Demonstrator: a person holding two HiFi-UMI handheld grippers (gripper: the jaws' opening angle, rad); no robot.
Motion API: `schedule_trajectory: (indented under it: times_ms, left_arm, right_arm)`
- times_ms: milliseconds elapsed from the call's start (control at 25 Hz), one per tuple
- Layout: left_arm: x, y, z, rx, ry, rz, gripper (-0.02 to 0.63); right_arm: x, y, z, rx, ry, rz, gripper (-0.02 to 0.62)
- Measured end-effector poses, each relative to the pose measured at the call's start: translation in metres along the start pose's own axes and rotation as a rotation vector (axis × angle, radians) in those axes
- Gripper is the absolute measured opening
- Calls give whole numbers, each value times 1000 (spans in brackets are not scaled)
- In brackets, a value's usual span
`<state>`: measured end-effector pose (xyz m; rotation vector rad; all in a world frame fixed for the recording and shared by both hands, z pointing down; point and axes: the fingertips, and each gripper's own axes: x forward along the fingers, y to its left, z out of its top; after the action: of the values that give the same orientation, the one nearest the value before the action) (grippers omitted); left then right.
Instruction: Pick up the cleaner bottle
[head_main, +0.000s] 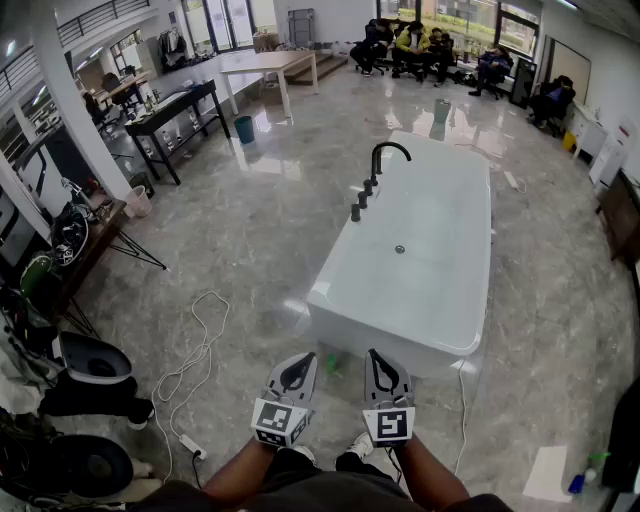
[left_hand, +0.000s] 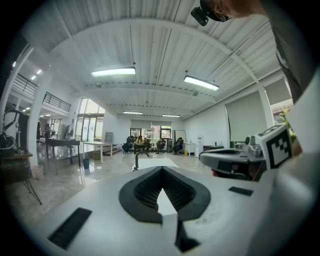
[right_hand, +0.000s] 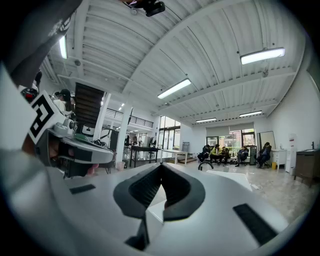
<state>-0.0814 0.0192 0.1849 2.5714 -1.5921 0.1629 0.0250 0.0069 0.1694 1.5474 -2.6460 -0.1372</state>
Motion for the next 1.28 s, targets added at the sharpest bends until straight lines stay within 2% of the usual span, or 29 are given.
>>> schedule_trajectory:
  times_ms: [200,400,600,760,880,1040,1280]
  left_arm:
    - [48,28,-11,6,13,-29,5]
    - [84,57,-29,69,31,-80,5]
    - [114,82,-70,42,42,-75,5]
    - [125,96,-132,21,51,-58,5]
    - [134,101,-187,-4,25,-42,5]
    - [150,96,-281,9,55,-38,5]
    - [186,112,-419,43,40,1,5]
  right_arm:
    - [43,-18,-30,12,47,-57,15]
    - [67,-27,-56,54,85,-154,15]
    - [82,-18,-99,-1,105,-184,15]
    - [87,-7,-151,-22,89,-202,15]
    - [89,0,-211,-49,136,-195,15]
    - [88,1,-288,16,135,-210,15]
    - [104,12,-427,21,156,-210,15]
